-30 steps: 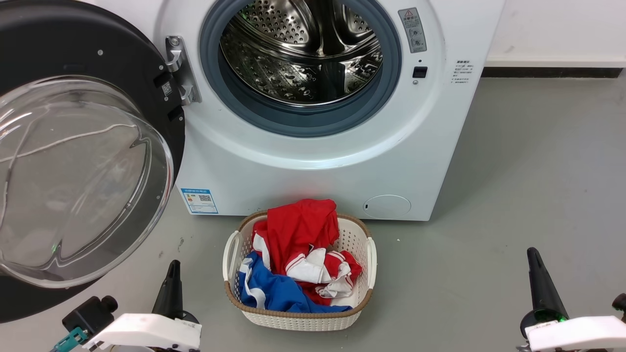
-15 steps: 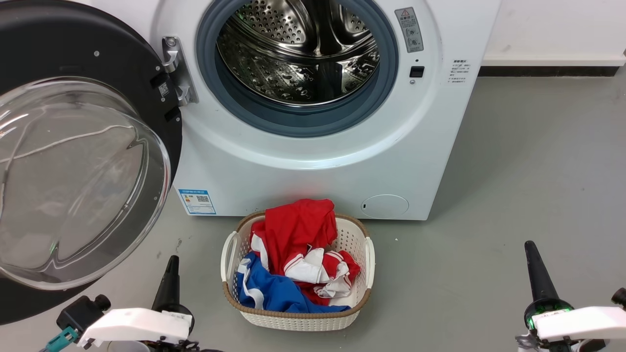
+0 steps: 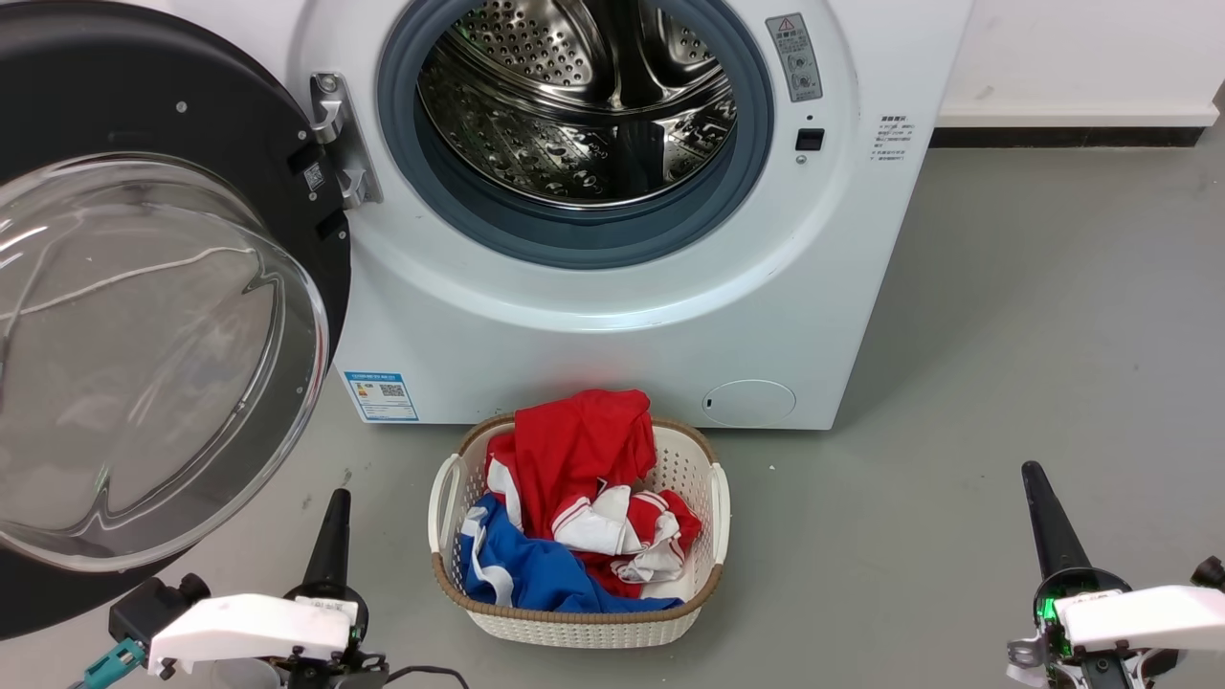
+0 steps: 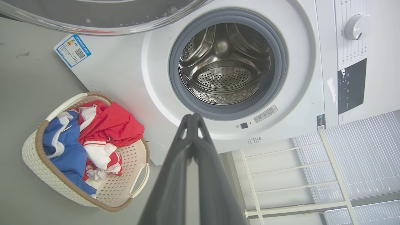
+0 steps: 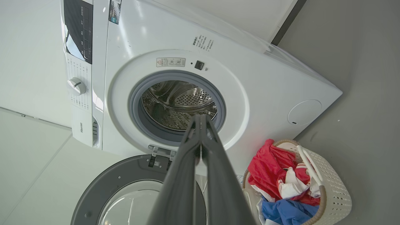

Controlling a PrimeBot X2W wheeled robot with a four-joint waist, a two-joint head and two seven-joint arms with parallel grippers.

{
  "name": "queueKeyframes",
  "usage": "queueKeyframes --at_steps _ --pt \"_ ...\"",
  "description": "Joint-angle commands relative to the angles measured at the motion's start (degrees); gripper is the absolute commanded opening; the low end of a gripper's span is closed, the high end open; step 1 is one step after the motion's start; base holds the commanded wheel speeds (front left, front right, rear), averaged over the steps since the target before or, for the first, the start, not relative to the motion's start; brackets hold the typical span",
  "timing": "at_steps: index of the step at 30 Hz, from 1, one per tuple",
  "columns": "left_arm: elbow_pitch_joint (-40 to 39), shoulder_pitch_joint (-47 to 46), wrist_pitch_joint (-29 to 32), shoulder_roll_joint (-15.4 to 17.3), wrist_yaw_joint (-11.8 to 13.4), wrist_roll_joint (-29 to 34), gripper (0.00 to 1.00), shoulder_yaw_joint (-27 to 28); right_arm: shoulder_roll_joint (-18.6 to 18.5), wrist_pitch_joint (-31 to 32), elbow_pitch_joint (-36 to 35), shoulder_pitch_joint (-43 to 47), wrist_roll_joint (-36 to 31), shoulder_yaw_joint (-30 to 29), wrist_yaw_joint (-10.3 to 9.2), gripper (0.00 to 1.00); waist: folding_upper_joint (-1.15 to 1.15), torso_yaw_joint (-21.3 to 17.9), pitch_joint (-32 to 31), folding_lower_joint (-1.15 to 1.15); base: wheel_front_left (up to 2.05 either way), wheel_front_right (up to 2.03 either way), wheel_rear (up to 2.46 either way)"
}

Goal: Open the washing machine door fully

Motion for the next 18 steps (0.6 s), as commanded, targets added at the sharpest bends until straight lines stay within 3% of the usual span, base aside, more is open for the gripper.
queueKeyframes --at_steps 1,18 --pt "-0.2 -1.3 0.3 0.1 -0.2 -1.4 0.0 0.3 -0.4 0.3 -0.1 -1.3 1.3 -0.1 0.02 0.0 0.0 0.0 0.0 0.0 0.0 0.0 0.0" --pt "0.5 -2.4 2.6 0.0 -1.0 -10.8 0.0 1.1 -0.2 2.7 1.7 -3.2 9.9 -0.5 0.02 0.0 0.0 -0.5 0.0 0.0 0.0 0.0 0.0"
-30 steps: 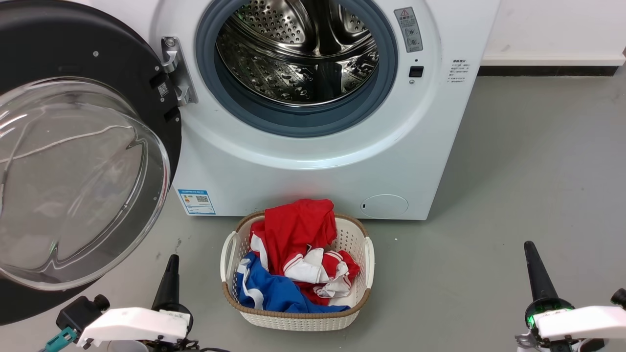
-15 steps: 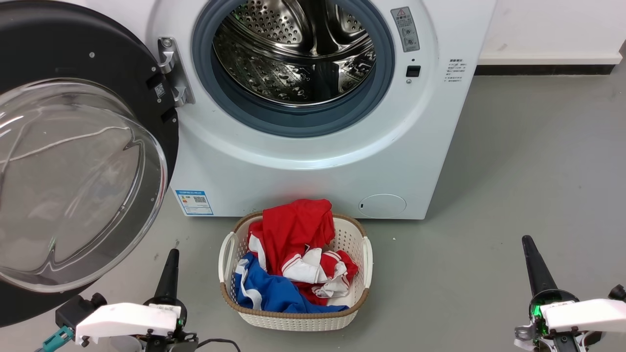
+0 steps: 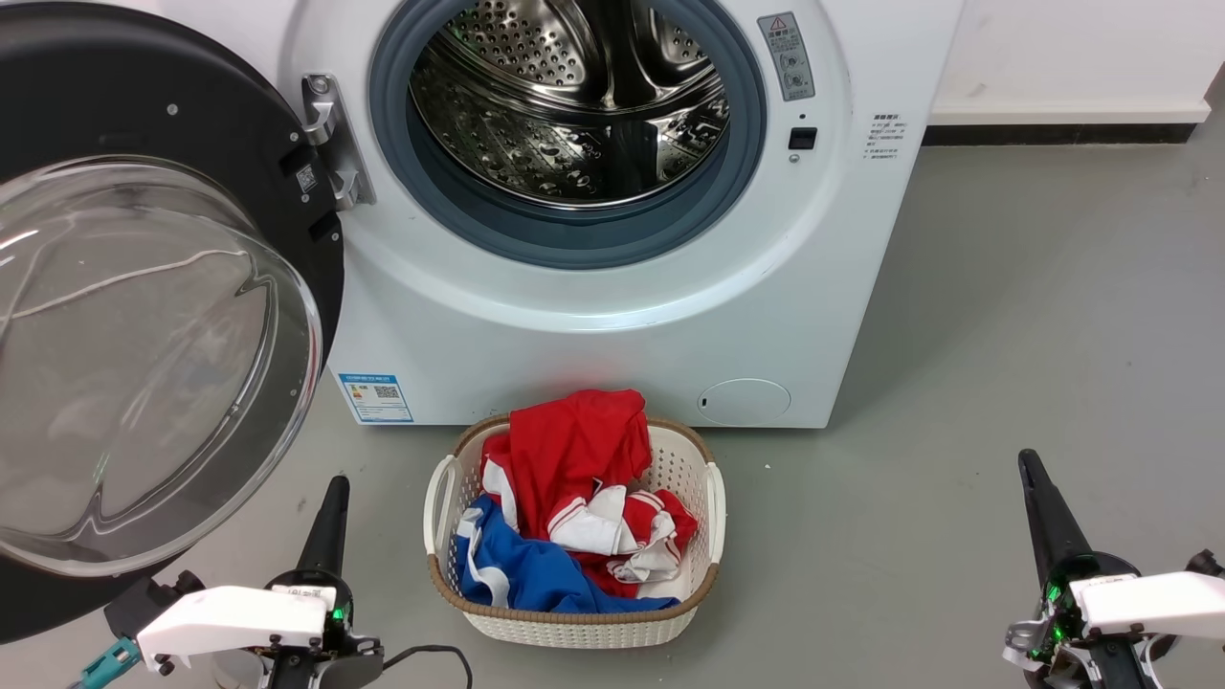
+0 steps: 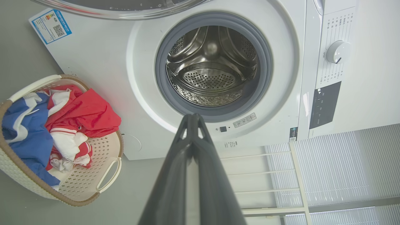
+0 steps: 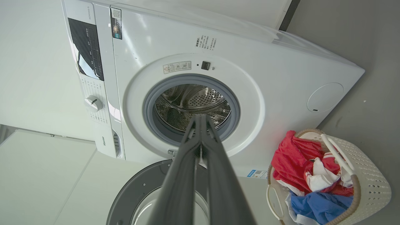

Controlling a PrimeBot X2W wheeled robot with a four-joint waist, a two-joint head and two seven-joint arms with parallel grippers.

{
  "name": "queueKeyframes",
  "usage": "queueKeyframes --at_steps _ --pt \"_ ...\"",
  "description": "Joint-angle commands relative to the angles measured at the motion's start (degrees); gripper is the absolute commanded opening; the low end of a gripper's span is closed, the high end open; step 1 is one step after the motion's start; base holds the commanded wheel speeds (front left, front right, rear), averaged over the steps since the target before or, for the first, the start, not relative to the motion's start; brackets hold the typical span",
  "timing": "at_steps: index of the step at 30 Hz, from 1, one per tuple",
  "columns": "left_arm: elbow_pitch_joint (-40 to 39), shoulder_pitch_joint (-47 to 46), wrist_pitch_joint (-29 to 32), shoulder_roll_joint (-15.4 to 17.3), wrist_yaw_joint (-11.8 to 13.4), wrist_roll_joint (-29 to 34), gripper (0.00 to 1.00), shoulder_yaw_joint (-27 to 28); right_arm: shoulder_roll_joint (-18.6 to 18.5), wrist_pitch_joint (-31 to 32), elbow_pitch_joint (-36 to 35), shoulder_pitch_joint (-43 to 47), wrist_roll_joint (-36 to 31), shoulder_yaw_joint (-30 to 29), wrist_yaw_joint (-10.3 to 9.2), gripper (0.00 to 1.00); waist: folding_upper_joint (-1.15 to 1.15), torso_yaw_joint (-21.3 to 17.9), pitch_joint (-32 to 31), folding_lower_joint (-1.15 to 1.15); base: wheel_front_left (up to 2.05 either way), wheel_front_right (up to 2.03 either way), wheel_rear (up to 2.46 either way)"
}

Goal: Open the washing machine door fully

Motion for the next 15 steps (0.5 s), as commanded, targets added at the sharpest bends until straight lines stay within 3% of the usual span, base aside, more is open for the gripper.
queueKeyframes --at_steps 1,15 --pt "0.0 -1.1 0.4 0.0 -0.5 -1.3 0.0 0.3 -0.2 0.4 0.1 -1.3 1.3 -0.1 0.02 0.0 0.0 0.0 0.0 0.0 0.0 0.0 0.0" --pt "0.5 -1.9 2.0 0.0 -0.9 -8.1 0.0 0.9 -0.1 2.1 1.4 -2.6 7.4 -0.5 0.02 0.0 0.0 -0.4 0.0 0.0 0.0 0.0 0.0"
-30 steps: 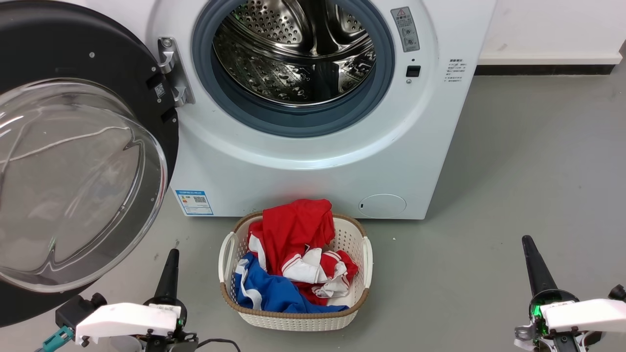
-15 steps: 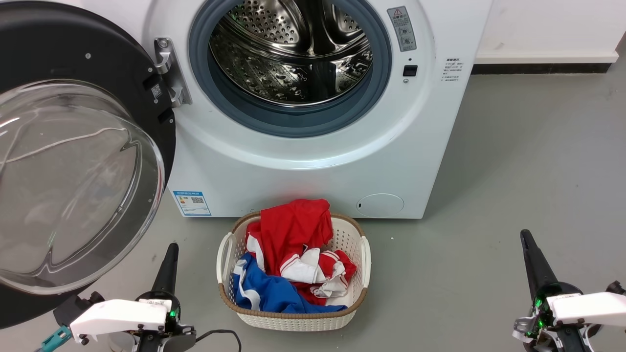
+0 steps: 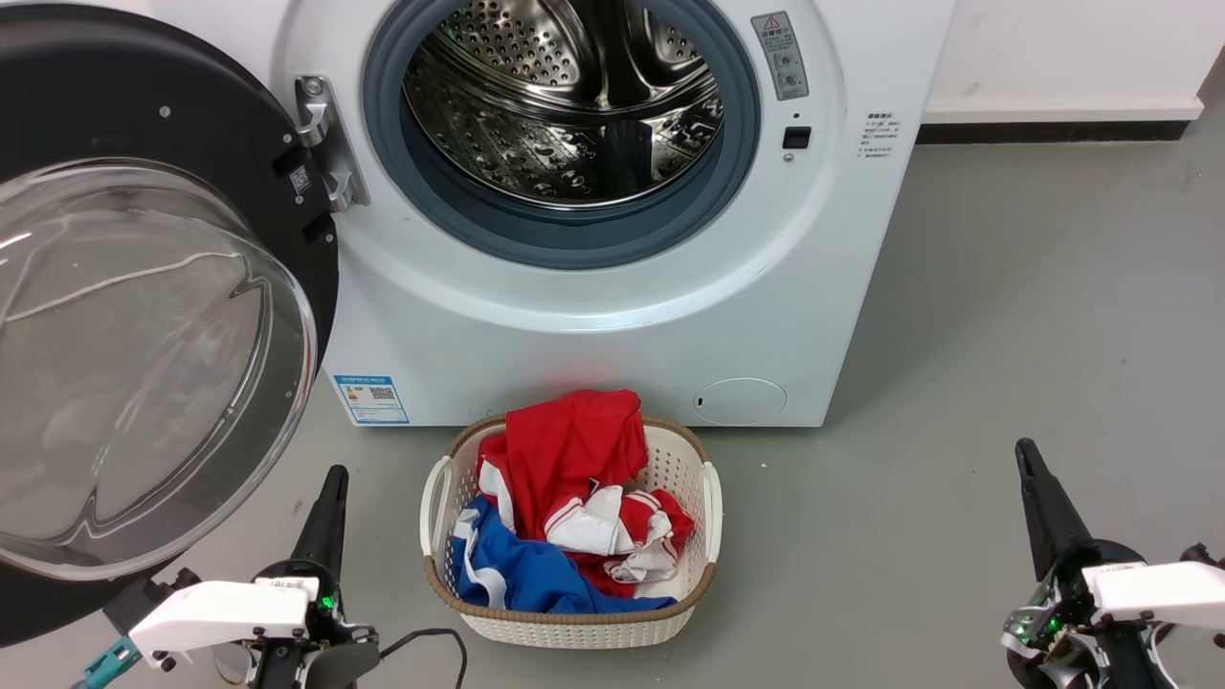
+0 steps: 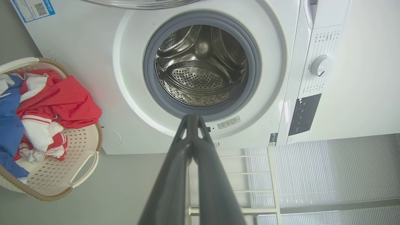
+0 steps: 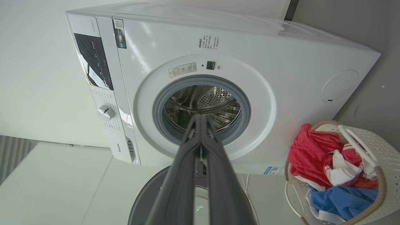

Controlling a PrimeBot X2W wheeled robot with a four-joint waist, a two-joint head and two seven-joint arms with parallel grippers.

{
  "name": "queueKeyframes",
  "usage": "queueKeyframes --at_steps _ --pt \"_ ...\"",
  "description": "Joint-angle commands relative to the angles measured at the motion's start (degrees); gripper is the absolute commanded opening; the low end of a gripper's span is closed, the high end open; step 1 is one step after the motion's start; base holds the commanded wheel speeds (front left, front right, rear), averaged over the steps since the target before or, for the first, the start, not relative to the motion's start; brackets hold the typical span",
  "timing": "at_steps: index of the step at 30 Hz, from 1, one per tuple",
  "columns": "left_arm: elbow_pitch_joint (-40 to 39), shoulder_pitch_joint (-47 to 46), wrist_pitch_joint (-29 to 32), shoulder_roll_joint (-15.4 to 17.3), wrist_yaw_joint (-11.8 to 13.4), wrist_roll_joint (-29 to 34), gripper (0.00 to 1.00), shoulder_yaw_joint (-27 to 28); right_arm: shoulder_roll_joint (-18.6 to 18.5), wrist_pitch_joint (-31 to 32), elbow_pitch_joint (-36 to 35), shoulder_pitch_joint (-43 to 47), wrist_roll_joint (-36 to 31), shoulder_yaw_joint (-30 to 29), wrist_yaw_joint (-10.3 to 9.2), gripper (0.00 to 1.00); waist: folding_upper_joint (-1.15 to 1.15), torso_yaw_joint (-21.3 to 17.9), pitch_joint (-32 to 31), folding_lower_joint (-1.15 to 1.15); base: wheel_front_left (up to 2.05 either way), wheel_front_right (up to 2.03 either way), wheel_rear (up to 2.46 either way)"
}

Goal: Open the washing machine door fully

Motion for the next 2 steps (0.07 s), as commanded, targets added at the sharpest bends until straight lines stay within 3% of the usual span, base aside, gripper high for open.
queueKeyframes --at_steps 1,2 --pt "0.0 -1.0 0.4 0.0 -0.3 -1.3 0.0 0.2 -0.1 0.3 0.2 -1.1 1.2 -0.1 0.02 0.0 0.0 0.0 0.0 0.0 0.0 0.0 0.0" --pt "0.1 -1.0 0.5 0.0 -0.3 -1.7 0.0 0.3 -0.1 0.4 0.2 -1.2 1.6 -0.1 0.02 0.0 0.0 -0.1 0.0 0.0 0.0 0.0 0.0"
